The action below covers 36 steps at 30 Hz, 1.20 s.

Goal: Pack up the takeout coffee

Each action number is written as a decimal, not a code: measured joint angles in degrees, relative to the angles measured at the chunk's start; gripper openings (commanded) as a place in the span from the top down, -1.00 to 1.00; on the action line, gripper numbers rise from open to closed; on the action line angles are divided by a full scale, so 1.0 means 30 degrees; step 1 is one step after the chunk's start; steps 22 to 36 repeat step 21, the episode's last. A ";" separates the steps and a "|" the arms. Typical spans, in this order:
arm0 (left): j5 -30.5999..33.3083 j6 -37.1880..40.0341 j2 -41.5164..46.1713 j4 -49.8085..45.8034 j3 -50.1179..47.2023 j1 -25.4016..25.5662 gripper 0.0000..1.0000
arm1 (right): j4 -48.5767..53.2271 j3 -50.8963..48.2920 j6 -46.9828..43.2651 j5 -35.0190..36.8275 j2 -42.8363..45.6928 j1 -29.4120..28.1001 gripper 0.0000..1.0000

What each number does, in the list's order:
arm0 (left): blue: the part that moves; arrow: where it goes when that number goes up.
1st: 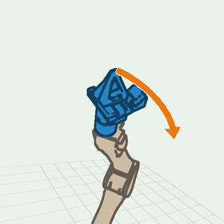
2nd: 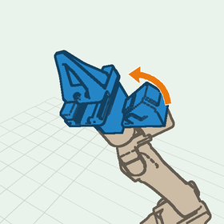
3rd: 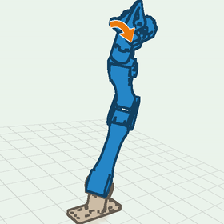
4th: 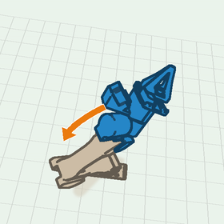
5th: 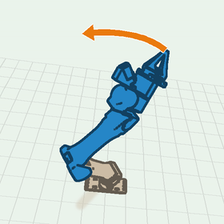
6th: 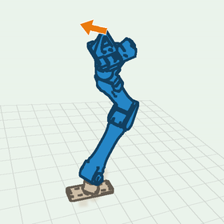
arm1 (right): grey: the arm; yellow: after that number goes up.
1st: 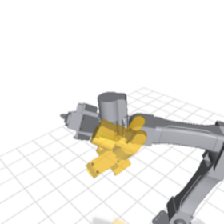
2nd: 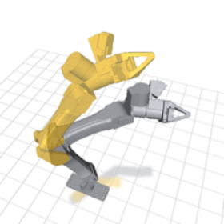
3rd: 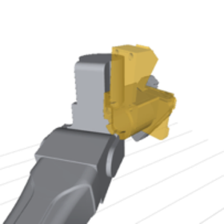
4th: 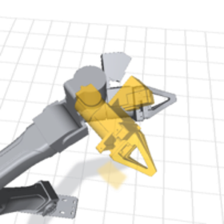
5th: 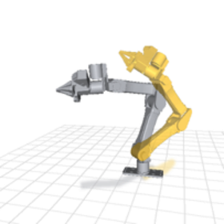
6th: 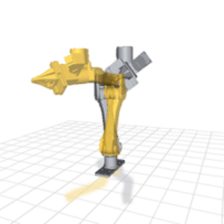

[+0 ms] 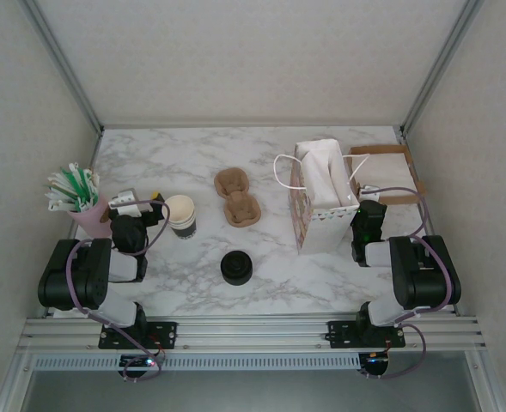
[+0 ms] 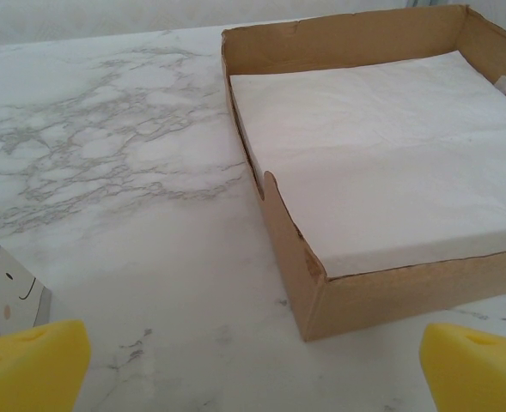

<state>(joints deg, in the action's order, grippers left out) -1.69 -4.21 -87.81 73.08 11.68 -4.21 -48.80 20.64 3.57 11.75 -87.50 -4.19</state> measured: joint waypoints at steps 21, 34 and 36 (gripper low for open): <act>0.0000 -0.0007 0.0000 0.0000 0.0000 0.0000 -0.99 | 0.0175 0.0124 -0.0248 -0.0685 -0.0029 0.0000 -0.98; 0.0000 -0.0007 0.0000 0.0000 0.0000 0.0000 -0.99 | 0.0175 0.0124 -0.0248 -0.0685 -0.0029 0.0000 -0.98; 0.0000 -0.0007 0.0000 0.0000 0.0000 0.0000 -0.99 | 0.0175 0.0124 -0.0248 -0.0685 -0.0029 0.0000 -0.98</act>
